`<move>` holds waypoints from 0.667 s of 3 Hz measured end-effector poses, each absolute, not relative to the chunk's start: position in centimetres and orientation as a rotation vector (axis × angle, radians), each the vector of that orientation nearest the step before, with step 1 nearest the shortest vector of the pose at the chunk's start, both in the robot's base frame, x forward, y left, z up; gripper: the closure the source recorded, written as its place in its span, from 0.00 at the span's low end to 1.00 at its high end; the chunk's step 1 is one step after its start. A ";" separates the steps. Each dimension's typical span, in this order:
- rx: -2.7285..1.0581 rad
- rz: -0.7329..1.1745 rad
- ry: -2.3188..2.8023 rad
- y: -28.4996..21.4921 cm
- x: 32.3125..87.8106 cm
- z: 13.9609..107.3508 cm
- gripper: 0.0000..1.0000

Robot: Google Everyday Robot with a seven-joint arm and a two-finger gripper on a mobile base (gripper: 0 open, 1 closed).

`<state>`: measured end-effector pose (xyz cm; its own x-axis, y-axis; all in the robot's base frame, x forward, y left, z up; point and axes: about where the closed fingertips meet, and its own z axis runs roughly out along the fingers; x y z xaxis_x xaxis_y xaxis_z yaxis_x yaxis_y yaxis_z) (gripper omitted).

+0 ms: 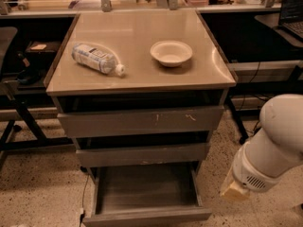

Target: Close bottom drawer

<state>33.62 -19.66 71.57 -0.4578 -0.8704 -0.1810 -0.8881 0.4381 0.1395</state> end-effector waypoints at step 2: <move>-1.609 0.443 2.681 -18.6 31.4 64.5 1.00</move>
Offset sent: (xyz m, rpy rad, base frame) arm -0.0166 0.0098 -0.0562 0.0016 0.0928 -0.0017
